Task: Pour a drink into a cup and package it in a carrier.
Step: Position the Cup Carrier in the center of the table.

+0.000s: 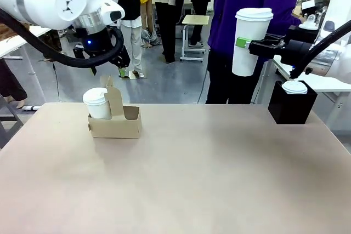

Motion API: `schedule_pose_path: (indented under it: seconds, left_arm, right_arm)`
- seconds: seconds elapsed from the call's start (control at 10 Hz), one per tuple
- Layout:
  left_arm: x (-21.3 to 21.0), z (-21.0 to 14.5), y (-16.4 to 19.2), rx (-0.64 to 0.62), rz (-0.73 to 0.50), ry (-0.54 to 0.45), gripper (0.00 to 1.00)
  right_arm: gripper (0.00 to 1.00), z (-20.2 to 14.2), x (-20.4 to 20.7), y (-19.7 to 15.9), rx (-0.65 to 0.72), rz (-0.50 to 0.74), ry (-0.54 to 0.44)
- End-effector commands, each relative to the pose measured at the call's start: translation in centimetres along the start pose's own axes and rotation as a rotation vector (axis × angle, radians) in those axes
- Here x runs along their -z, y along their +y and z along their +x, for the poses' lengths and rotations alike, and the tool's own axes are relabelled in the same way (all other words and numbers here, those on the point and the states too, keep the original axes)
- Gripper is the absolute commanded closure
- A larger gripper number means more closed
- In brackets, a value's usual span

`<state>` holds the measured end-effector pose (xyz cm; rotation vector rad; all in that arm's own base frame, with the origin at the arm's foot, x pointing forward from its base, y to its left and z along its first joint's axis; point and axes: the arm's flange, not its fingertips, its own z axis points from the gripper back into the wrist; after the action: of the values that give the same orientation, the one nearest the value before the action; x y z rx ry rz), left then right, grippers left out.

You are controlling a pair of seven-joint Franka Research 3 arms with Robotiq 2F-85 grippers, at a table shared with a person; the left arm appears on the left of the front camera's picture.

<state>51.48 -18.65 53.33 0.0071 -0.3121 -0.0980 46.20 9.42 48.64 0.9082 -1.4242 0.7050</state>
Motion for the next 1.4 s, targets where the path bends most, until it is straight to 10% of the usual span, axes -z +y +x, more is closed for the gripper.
schedule_pose_path:
  seconds: [0.0,0.2,0.3,0.6,0.8,1.3]
  left_arm:
    - [0.8,1.2,-0.7,-0.050,0.057,0.042,0.00]
    - [2.1,1.7,-0.5,-0.089,0.075,0.056,0.00]
    - [2.3,1.7,-0.3,-0.097,0.089,0.050,0.57]
    - [3.2,1.8,0.5,-0.105,0.056,0.054,0.62]
    - [3.5,1.9,0.8,-0.110,0.048,0.048,1.00]
    - [3.9,1.9,0.3,-0.054,0.032,0.114,1.00]
  right_arm:
    - [0.20,0.7,0.5,-0.1,-0.001,0.006,-0.019]
    - [0.20,0.7,0.5,-0.1,-0.001,0.006,-0.019]
    - [0.20,0.7,0.5,-0.1,-0.001,0.006,-0.019]
    - [0.20,0.7,0.5,-0.1,-0.001,0.006,-0.019]
    - [0.20,0.7,0.5,-0.1,-0.001,0.006,-0.019]
    - [0.20,0.7,0.5,-0.1,-0.001,0.006,-0.019]
